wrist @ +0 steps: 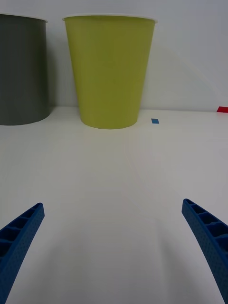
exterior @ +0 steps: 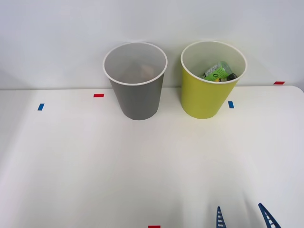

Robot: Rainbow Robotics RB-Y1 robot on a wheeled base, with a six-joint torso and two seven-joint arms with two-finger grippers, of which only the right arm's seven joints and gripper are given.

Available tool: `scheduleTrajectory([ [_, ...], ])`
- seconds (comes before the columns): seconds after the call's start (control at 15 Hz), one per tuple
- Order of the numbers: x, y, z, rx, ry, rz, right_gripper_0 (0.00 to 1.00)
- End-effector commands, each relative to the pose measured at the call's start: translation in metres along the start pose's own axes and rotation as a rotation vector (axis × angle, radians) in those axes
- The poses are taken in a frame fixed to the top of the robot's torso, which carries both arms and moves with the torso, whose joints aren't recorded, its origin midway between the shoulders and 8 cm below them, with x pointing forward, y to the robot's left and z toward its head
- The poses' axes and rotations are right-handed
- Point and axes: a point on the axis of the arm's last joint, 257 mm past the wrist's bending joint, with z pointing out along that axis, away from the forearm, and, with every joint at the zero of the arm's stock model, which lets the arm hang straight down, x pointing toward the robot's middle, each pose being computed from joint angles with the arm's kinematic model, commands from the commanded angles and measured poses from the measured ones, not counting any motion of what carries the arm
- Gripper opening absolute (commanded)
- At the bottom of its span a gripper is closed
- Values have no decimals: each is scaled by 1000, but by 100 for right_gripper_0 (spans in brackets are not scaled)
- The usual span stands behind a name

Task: Put cans in the gray bin, plastic bottles in the light green bin

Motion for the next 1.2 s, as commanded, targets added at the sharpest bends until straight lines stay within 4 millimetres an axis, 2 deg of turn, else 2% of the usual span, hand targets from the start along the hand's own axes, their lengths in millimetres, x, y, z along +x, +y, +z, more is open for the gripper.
scheduleTrajectory([
  [0.07,0,0,0,0,0,0,100],
  [1.2,0,0,0,0,0,0,100],
])
